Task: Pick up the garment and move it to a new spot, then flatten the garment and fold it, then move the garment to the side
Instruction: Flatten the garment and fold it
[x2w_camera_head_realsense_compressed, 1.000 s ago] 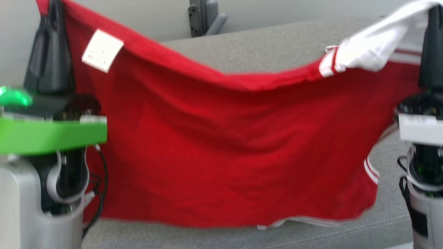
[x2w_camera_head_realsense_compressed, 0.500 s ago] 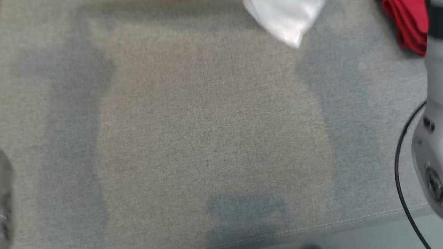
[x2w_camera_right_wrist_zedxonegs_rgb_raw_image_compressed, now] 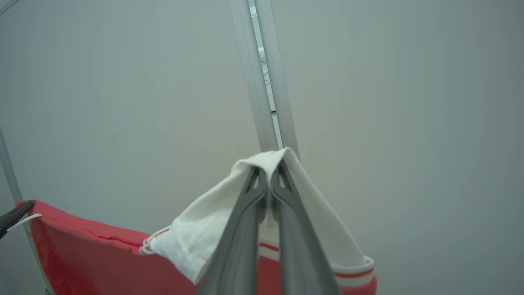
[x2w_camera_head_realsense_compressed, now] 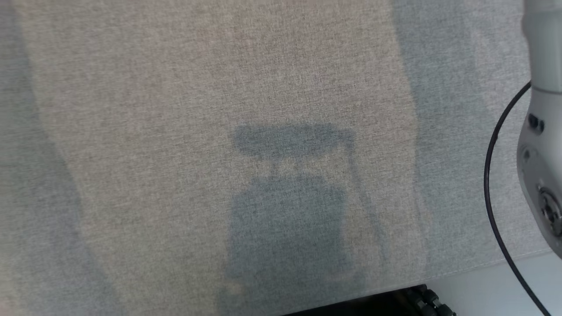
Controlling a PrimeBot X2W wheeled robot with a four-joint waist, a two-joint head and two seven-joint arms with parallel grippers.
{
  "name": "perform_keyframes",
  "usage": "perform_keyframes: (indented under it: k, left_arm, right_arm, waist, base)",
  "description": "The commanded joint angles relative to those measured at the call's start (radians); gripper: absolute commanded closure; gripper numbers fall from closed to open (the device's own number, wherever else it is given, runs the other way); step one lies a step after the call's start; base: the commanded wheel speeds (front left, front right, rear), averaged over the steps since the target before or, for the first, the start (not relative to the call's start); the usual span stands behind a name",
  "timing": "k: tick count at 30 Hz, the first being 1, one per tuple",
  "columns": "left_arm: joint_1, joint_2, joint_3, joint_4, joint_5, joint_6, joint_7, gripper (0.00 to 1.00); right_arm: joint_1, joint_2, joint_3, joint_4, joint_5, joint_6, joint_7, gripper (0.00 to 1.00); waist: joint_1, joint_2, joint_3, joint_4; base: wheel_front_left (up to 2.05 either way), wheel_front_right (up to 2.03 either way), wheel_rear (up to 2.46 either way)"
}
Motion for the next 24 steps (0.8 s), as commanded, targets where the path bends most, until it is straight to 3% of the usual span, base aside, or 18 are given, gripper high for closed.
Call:
perform_keyframes:
  k: [1, 15, 20, 24]
  left_arm:
    - [0.021, 0.015, 0.006, 0.038, -0.009, -0.012, -0.018, 1.0]
    - [0.032, 0.041, 0.018, 0.14, -0.059, -0.106, -0.056, 1.0]
    - [0.087, 0.035, 0.045, 0.095, -0.148, -0.127, -0.06, 1.0]
    - [0.217, 0.044, 0.003, -0.022, -0.248, -0.129, -0.06, 1.0]
  right_arm:
    - [0.036, -0.003, 0.019, -0.004, 0.017, 0.0, -0.003, 1.0]
    - [0.244, -0.025, 0.128, -0.155, 0.093, 0.0, -0.004, 1.0]
    - [0.35, -0.075, 0.142, -0.238, 0.134, 0.0, -0.004, 1.0]
    - [0.467, -0.114, 0.154, -0.311, 0.165, 0.0, -0.004, 1.0]
  waist:
    - [-0.0002, 0.0065, 0.087, -0.026]
    - [-0.0002, 0.0065, 0.101, -0.031]
    - [-0.0002, 0.0065, 0.074, -0.013]
    - [-0.0002, 0.0065, 0.034, 0.006]
  base:
    - [0.0, 0.0, 0.0]
    - [0.0, 0.0, 0.0]
    - [0.0, 0.0, 0.0]
    - [0.0, 0.0, 0.0]
